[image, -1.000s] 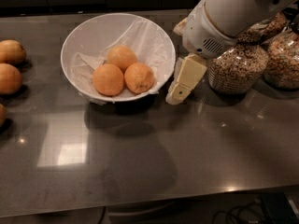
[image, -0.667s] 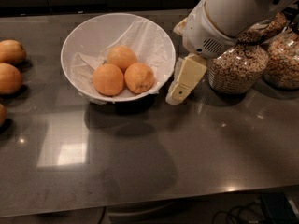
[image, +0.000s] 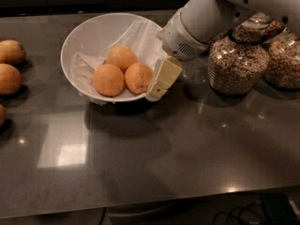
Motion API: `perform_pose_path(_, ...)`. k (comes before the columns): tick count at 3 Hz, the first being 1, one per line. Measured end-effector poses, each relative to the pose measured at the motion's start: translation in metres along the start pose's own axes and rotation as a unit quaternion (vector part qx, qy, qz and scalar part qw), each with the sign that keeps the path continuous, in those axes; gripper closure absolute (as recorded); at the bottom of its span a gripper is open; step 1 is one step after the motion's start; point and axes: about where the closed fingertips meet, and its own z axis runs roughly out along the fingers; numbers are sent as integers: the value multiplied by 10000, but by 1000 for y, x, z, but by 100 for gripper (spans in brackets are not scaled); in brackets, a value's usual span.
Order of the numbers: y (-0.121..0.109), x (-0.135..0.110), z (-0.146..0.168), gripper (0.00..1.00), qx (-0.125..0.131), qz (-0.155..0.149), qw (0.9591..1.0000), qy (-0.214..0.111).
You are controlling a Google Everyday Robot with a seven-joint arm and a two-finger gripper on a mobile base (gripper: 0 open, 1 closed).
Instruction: Pick orange from white bowl
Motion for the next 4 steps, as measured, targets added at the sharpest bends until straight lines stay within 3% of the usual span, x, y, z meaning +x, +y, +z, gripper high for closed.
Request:
perform_pose_path(1, 0, 0, 0, 0, 1, 1, 10000, -2)
perform_pose_path(2, -4, -3, 2, 0, 89, 63, 9997, -240)
perform_pose_path(3, -14, -16, 14, 10, 115, 33, 9986, -506)
perform_pose_path(4, -22, -25, 23, 12, 147, 10, 9979, -635)
